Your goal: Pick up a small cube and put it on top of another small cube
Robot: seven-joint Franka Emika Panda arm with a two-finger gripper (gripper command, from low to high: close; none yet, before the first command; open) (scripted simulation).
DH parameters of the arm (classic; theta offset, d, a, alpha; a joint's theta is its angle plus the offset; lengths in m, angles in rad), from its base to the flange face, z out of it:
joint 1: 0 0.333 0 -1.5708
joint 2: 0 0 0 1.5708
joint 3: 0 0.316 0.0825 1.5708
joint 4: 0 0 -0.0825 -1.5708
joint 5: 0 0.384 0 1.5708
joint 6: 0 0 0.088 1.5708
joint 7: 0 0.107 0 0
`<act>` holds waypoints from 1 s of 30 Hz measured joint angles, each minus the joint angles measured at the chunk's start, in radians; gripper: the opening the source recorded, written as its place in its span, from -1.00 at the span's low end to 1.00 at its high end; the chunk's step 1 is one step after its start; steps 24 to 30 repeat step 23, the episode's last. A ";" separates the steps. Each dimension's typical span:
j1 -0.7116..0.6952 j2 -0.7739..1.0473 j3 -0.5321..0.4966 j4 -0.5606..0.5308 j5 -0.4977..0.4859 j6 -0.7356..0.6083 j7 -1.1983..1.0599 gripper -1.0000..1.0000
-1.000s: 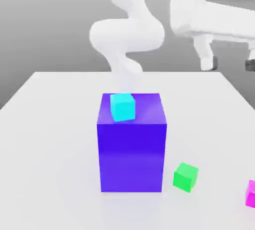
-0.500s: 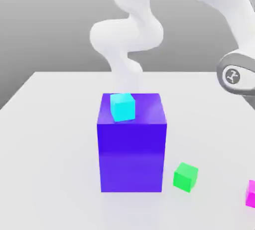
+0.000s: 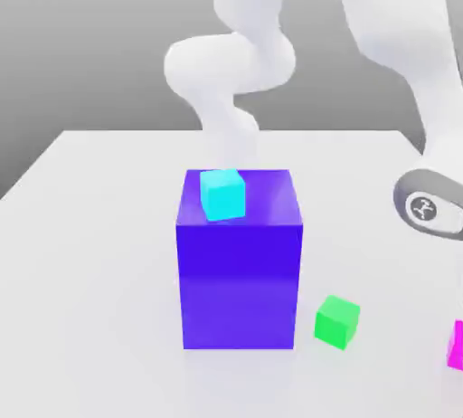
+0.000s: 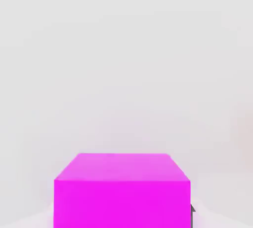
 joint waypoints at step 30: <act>-0.141 -0.291 -0.101 -0.485 0.160 0.217 -0.323 1.00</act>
